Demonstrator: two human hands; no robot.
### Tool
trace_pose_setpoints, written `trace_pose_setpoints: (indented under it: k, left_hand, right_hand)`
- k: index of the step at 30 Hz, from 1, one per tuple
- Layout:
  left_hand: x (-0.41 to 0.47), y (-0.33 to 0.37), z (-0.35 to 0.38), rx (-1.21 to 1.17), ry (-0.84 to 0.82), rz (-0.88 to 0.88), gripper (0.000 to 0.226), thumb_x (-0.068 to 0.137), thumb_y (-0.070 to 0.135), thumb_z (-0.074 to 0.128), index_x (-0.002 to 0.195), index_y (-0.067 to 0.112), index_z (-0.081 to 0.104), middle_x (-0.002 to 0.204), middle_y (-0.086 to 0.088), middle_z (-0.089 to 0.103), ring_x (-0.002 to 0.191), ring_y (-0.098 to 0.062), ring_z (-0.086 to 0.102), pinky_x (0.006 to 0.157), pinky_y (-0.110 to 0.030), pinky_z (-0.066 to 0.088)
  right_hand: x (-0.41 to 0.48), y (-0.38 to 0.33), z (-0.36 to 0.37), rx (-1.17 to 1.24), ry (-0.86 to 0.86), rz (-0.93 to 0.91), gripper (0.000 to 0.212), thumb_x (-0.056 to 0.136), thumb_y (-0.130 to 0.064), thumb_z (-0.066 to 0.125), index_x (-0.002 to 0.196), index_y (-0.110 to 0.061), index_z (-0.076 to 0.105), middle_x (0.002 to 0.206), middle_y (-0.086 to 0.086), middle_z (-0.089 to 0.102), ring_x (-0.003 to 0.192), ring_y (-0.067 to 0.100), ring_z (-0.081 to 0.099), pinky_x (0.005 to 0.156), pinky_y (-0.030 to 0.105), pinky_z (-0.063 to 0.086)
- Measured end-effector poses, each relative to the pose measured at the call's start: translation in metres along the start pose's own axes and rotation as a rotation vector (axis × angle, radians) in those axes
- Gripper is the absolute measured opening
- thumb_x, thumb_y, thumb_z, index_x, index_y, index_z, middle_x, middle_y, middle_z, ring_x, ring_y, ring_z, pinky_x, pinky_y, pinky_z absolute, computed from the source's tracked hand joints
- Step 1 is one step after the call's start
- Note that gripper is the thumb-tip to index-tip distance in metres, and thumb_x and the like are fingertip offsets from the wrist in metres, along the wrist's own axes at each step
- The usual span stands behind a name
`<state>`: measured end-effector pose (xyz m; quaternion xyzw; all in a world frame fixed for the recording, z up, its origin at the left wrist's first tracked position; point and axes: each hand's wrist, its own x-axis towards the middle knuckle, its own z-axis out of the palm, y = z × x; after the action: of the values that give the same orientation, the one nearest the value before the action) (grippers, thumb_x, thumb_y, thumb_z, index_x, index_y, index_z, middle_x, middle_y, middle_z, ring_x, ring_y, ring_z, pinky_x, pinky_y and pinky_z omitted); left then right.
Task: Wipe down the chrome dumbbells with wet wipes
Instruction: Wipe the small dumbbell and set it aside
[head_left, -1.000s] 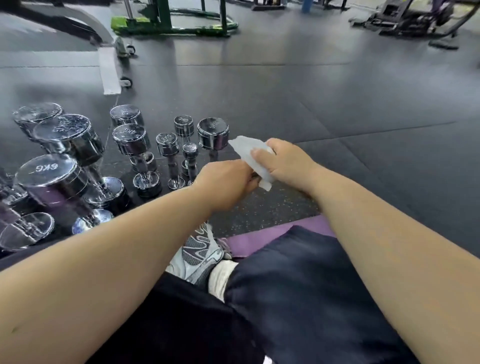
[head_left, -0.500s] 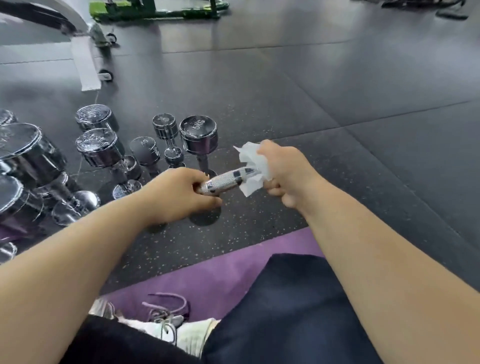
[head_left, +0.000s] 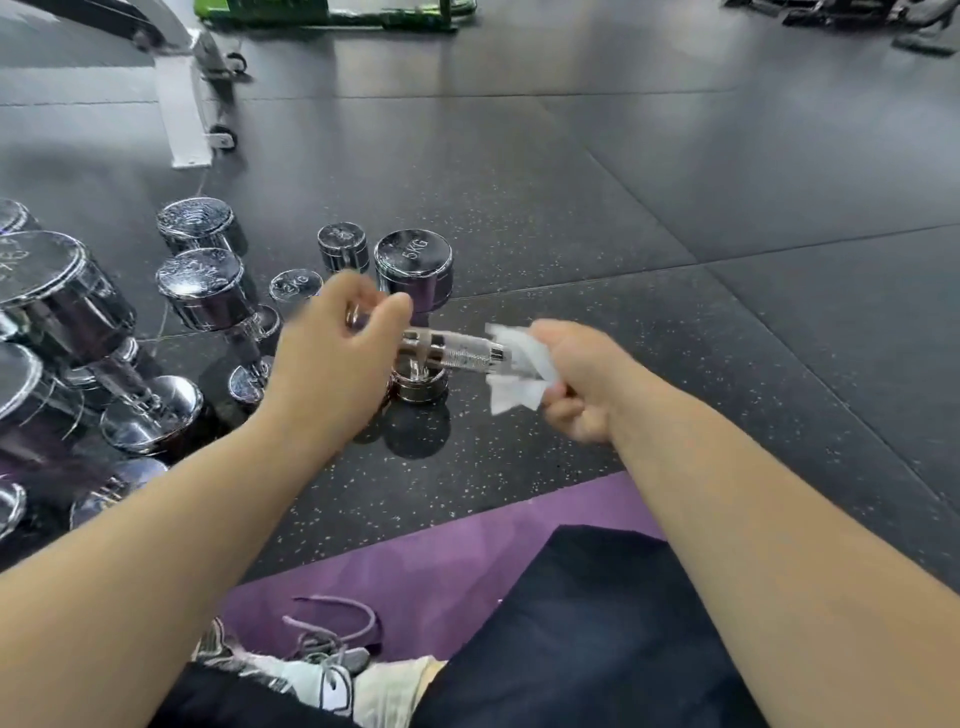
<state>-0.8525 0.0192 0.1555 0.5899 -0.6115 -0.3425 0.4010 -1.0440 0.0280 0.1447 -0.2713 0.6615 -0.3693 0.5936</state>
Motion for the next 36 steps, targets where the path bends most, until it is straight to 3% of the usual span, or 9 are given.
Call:
trace_pose_setpoints:
  k: [3,9,15,21,23,26,28,33,36]
  left_hand:
    - [-0.003,0.024,-0.001,0.043,0.109,0.413,0.002,0.091,0.025,0.057,0.092,0.026,0.058,0.070,0.006,0.062,0.050,-0.010,0.057,0.052,-0.022,0.043]
    - [0.025,0.016,-0.005,-0.212,-0.198,-0.538,0.028,0.091,0.035,0.047,0.074,0.014,0.055,0.056,-0.004,0.057,0.031,-0.011,0.026,0.035,-0.012,0.020]
    - [-0.018,0.006,-0.007,0.144,0.242,0.473,0.013,0.094,0.027,0.049,0.084,0.021,0.055,0.066,0.015,0.053,0.058,-0.004,0.045,0.057,-0.017,0.035]
    - [0.004,0.002,0.000,-0.397,-0.215,-0.707,0.024,0.091,0.027,0.044,0.069,0.015,0.047,0.061,-0.006,0.050,0.031,-0.009,0.023,0.035,-0.009,0.017]
    - [-0.003,-0.001,-0.002,-0.329,-0.066,-0.471,0.023,0.091,0.031,0.046,0.074,0.017,0.051,0.066,-0.007,0.053,0.039,-0.017,0.034,0.039,-0.018,0.027]
    - [-0.019,0.009,-0.007,0.033,0.238,0.329,0.009,0.092,0.031,0.051,0.083,0.029,0.053,0.067,-0.001,0.059,0.055,-0.024,0.051,0.054,-0.032,0.041]
    - [-0.014,0.008,-0.004,0.132,0.246,0.448,0.009,0.090,0.028,0.051,0.082,0.027,0.053,0.067,0.000,0.059,0.054,-0.017,0.048,0.055,-0.026,0.040]
    - [0.010,-0.001,-0.002,-0.128,-0.375,-0.541,0.032,0.093,0.036,0.045,0.076,0.012,0.056,0.055,-0.010,0.060,0.034,-0.013,0.039,0.034,-0.015,0.028]
    - [0.006,-0.004,-0.017,-0.217,-0.798,-0.569,0.052,0.076,0.059,0.063,0.077,0.007,0.064,0.057,-0.010,0.058,0.040,-0.016,0.056,0.036,-0.017,0.043]
  right_hand:
    - [-0.002,0.009,0.003,0.253,-0.143,0.080,0.036,0.094,-0.016,0.041,0.061,-0.015,0.056,0.062,0.002,0.052,0.034,0.004,0.026,0.027,0.012,0.013]
    - [-0.028,-0.005,0.016,-0.226,0.481,-0.908,0.033,0.090,-0.015,0.058,0.063,-0.022,0.039,0.052,-0.013,0.040,0.050,0.004,0.039,0.048,0.016,0.034]
    - [-0.022,0.006,0.010,0.218,-0.140,0.045,0.036,0.090,-0.011,0.044,0.055,-0.015,0.054,0.055,0.000,0.051,0.037,0.008,0.027,0.026,0.015,0.014]
    - [-0.024,0.009,0.018,-0.295,0.483,-0.883,0.028,0.086,-0.020,0.060,0.065,-0.022,0.043,0.057,-0.009,0.043,0.057,0.009,0.043,0.052,0.030,0.040]
    - [-0.018,0.007,0.021,-0.186,0.419,-0.763,0.019,0.087,-0.018,0.059,0.071,-0.019,0.049,0.062,-0.009,0.046,0.057,0.010,0.044,0.047,0.027,0.040]
    - [-0.016,0.009,0.018,0.217,-0.048,-0.002,0.017,0.093,-0.017,0.048,0.078,-0.018,0.056,0.059,-0.003,0.051,0.043,0.009,0.034,0.029,0.016,0.022]
    - [-0.014,0.012,0.015,0.296,-0.114,0.088,0.023,0.093,-0.014,0.044,0.073,-0.015,0.055,0.055,-0.001,0.051,0.036,0.007,0.029,0.027,0.015,0.014]
    - [-0.020,-0.008,0.011,0.081,0.231,-0.654,0.028,0.078,-0.007,0.059,0.061,-0.021,0.042,0.056,-0.009,0.040,0.053,0.013,0.034,0.043,0.018,0.025]
    - [-0.017,-0.018,0.005,0.099,0.163,-0.710,0.017,0.075,-0.009,0.062,0.068,-0.014,0.048,0.063,0.003,0.042,0.059,0.018,0.037,0.055,0.027,0.032]
